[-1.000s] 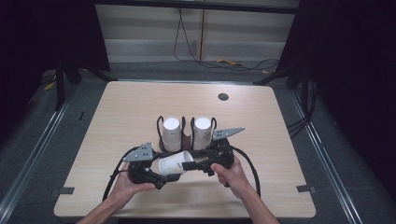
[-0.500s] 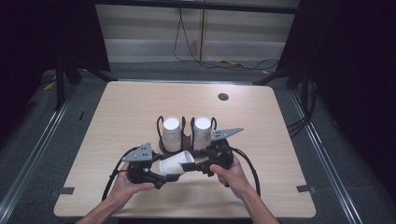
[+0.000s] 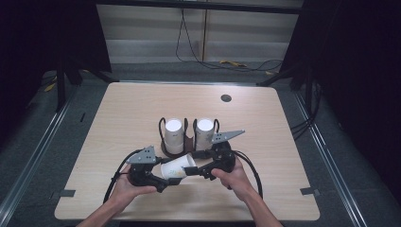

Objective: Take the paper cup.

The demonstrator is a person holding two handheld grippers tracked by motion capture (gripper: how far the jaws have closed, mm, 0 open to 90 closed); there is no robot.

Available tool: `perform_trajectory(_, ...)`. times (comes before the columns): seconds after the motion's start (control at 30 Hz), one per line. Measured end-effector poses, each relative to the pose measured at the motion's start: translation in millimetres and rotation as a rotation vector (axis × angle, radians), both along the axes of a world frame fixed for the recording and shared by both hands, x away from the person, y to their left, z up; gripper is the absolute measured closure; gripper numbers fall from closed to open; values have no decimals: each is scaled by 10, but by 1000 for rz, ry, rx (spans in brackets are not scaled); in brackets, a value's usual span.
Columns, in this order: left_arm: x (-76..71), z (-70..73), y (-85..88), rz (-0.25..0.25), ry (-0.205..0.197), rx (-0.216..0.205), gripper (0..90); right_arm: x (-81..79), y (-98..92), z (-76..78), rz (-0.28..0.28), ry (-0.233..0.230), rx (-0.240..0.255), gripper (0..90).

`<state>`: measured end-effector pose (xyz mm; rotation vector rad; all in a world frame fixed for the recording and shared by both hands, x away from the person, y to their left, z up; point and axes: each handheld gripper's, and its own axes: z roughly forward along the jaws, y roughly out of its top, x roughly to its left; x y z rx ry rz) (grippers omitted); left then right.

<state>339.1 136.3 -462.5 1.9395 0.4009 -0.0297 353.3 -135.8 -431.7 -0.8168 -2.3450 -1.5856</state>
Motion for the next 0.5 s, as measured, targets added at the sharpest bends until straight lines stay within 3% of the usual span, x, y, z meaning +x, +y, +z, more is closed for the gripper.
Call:
perform_trajectory(0.2, 8, -1, 1, -4, 5, 25, 251, -5, -9, 18, -1, -14, -25, 169)
perform_trajectory(0.33, 3, 28, 11, -24, 15, 44, 250, -35, -20, 38, -1, -49, -96, 168)
perform_trajectory(0.5, -11, 35, -3, -31, 14, 75, 250, -52, -17, 33, 25, -57, -141, 168)
